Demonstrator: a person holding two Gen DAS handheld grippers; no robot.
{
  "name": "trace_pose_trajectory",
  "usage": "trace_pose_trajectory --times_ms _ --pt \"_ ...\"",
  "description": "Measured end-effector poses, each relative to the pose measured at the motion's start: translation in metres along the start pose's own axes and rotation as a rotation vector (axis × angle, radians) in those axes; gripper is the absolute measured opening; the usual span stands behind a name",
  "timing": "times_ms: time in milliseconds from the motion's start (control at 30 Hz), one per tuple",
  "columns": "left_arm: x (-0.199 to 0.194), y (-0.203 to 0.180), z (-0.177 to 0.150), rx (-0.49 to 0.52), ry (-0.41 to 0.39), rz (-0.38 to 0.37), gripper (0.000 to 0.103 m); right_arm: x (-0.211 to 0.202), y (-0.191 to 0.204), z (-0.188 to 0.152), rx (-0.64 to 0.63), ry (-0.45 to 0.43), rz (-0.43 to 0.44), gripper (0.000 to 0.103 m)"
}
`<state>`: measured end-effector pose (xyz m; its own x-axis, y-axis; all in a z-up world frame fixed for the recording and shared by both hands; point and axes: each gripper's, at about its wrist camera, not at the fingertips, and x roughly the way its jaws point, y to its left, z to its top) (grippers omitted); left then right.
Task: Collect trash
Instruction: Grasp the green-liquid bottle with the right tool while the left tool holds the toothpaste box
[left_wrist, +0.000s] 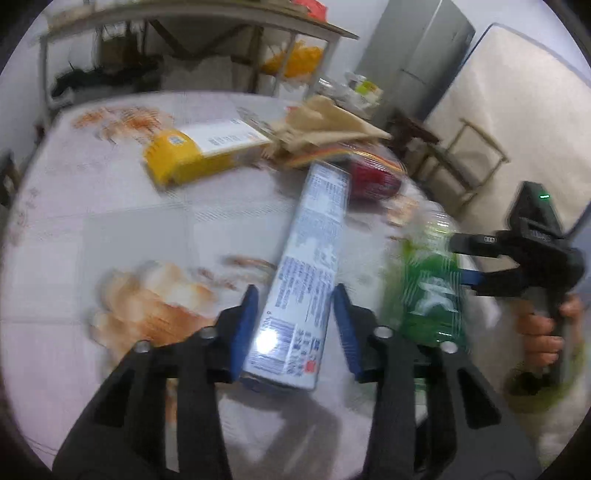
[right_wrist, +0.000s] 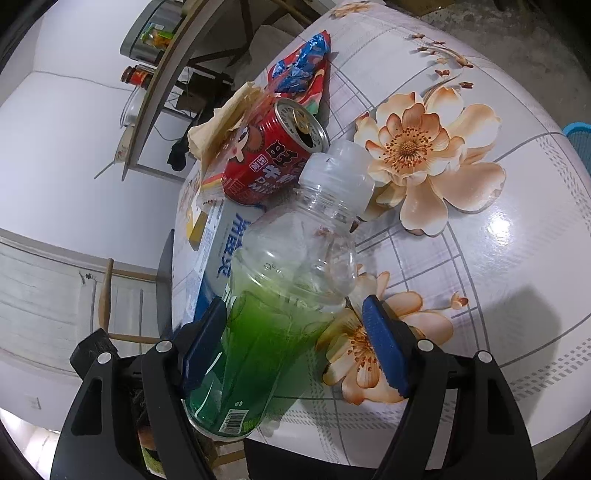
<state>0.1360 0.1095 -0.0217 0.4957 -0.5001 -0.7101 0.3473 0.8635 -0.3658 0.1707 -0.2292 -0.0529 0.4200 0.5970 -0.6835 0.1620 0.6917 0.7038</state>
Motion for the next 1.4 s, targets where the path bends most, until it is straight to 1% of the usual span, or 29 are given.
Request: trace_pose_trajectory --times_ms 67,200,300,367,400,433,467,500,533,600,700,767,867,933,1000,1033,1067,1233,1400 --pt "0.001 -0.008 -0.007 -0.009 0.009 -0.033 0.034 0.000 -0.001 0.000 0.007 0.011 0.003 0.074" --pt "0.001 -0.024 -0.018 -0.022 0.022 -0.069 0.034 0.003 -0.001 -0.006 0.017 0.047 0.024 0.074" --pt "0.002 -0.036 -0.027 -0.059 0.048 -0.149 0.034 0.008 0.002 -0.014 0.001 0.070 0.021 0.074" --pt "0.001 -0.047 -0.035 -0.056 0.051 -0.163 0.034 0.010 0.005 -0.018 -0.018 0.073 0.002 0.074" --pt "0.001 -0.050 -0.037 -0.054 0.047 -0.154 0.034 0.009 0.007 -0.020 -0.031 0.065 -0.016 0.074" --pt "-0.001 -0.054 -0.041 -0.054 0.043 -0.143 0.034 0.007 0.007 -0.022 -0.040 0.058 -0.030 0.072" --pt "-0.002 -0.055 -0.043 -0.061 0.044 -0.147 0.034 0.005 0.007 -0.023 -0.045 0.055 -0.041 0.062" --pt "-0.003 -0.054 -0.045 -0.083 0.046 -0.157 0.034 0.002 0.005 -0.024 -0.047 0.053 -0.060 0.060" --pt "-0.004 -0.052 -0.047 -0.099 0.047 -0.158 0.033 -0.001 0.002 -0.025 -0.045 0.053 -0.056 0.058" --pt "-0.008 -0.050 -0.049 -0.127 0.041 -0.125 0.033 -0.008 -0.002 -0.027 -0.053 0.048 -0.069 0.056" --pt "-0.018 -0.044 -0.049 -0.147 0.031 -0.012 0.033 -0.020 -0.004 -0.030 -0.097 0.025 -0.140 0.056" --pt "-0.022 -0.042 -0.050 -0.140 0.034 0.037 0.034 -0.029 -0.006 -0.032 -0.133 0.025 -0.181 0.056" --pt "-0.023 -0.039 -0.046 -0.148 0.044 0.050 0.035 -0.036 -0.007 -0.033 -0.156 0.027 -0.221 0.056" --pt "-0.023 -0.038 -0.041 -0.151 0.038 0.062 0.046 -0.038 -0.006 -0.033 -0.169 0.018 -0.250 0.057" --pt "-0.023 -0.038 -0.032 -0.148 0.020 0.069 0.049 -0.039 -0.006 -0.032 -0.176 0.007 -0.263 0.057" --pt "-0.022 -0.039 -0.027 -0.139 0.017 0.069 0.051 -0.039 -0.006 -0.033 -0.176 0.001 -0.262 0.061" --pt "-0.019 -0.041 -0.022 -0.125 0.019 0.078 0.052 -0.039 -0.005 -0.033 -0.178 -0.006 -0.263 0.063" --pt "-0.001 -0.052 -0.007 -0.069 0.031 0.146 0.052 -0.034 0.003 -0.032 -0.203 -0.035 -0.294 0.064" --pt "0.018 -0.055 0.000 -0.061 0.061 0.196 0.050 -0.030 0.003 -0.030 -0.207 -0.045 -0.297 0.065"
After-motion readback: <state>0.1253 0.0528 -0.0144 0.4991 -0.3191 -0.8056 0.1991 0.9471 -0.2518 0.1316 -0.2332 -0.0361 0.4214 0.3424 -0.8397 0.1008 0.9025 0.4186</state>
